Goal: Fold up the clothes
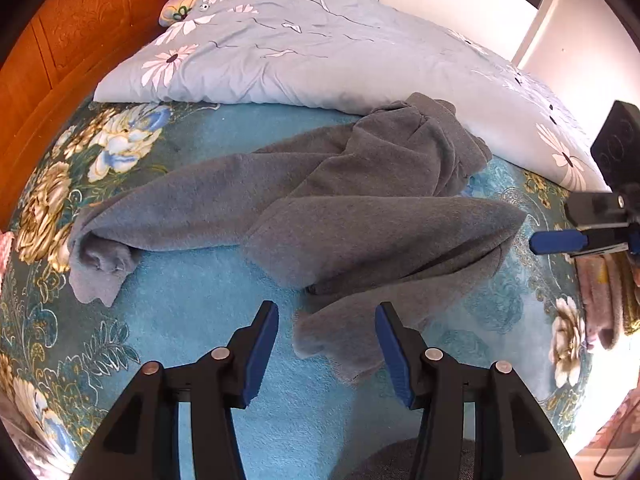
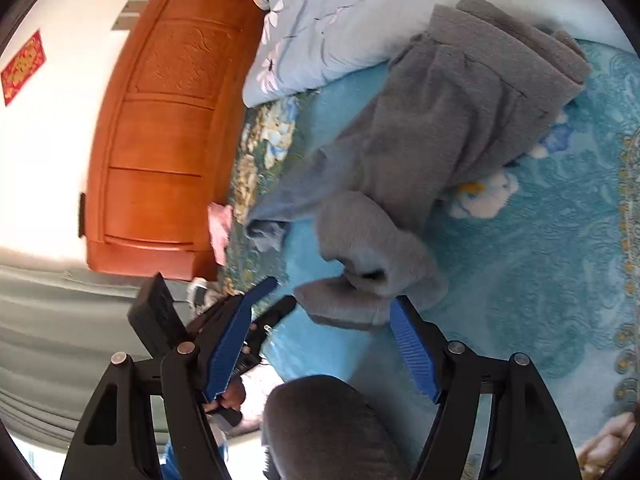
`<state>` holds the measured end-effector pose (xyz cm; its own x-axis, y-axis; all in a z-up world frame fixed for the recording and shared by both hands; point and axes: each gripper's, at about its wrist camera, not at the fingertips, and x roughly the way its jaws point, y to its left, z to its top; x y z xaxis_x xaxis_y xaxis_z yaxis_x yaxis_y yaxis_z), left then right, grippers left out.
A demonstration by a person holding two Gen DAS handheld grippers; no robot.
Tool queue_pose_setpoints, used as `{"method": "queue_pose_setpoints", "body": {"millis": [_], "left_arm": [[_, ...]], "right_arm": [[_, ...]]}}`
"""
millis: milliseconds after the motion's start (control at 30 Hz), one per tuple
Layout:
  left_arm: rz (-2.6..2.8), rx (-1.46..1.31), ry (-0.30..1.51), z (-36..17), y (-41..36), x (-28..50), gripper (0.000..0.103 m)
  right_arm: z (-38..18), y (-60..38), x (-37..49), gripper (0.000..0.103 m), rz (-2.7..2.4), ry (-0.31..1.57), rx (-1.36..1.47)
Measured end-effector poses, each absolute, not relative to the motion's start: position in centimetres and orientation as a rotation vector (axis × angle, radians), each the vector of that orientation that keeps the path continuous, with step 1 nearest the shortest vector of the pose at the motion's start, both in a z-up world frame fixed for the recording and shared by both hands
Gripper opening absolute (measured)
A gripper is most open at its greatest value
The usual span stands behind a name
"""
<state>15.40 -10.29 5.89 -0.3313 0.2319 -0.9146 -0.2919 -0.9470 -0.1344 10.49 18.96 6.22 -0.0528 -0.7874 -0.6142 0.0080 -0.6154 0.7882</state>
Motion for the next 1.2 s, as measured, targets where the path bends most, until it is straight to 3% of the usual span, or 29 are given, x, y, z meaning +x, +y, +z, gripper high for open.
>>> {"method": "queue_pose_setpoints", "body": {"millis": [300, 367, 533, 833, 967, 1000, 1200], "left_arm": [[2.230, -1.651, -0.136, 4.4, -11.5, 15.0, 0.055], [2.166, -1.647, -0.173, 4.4, -10.7, 14.7, 0.056], [2.074, -1.684, -0.063, 3.4, -7.6, 13.5, 0.059], [2.043, -1.714, -0.133, 3.0, -6.2, 13.2, 0.056], [2.064, -1.718, -0.143, 3.2, -6.4, 13.5, 0.020], [2.061, -1.713, -0.144, 3.2, -6.4, 13.7, 0.015], [2.271, -1.582, -0.249, 6.7, -11.7, 15.0, 0.012]], "right_arm": [[5.8, 22.2, 12.3, 0.073, -1.972, -0.739, 1.646], [4.7, 22.7, 12.4, 0.073, -1.976, -0.787, 1.668], [3.3, 23.0, 13.1, 0.073, -1.954, -0.857, 1.695], [4.8, 23.2, 14.4, 0.073, -2.000, -0.823, 1.673], [5.3, 23.4, 15.0, 0.073, -2.006, -0.827, 1.660], [5.4, 23.5, 15.1, 0.073, -2.007, -0.830, 1.658], [6.2, 23.9, 16.2, 0.073, -2.014, -0.846, 1.631]]}}
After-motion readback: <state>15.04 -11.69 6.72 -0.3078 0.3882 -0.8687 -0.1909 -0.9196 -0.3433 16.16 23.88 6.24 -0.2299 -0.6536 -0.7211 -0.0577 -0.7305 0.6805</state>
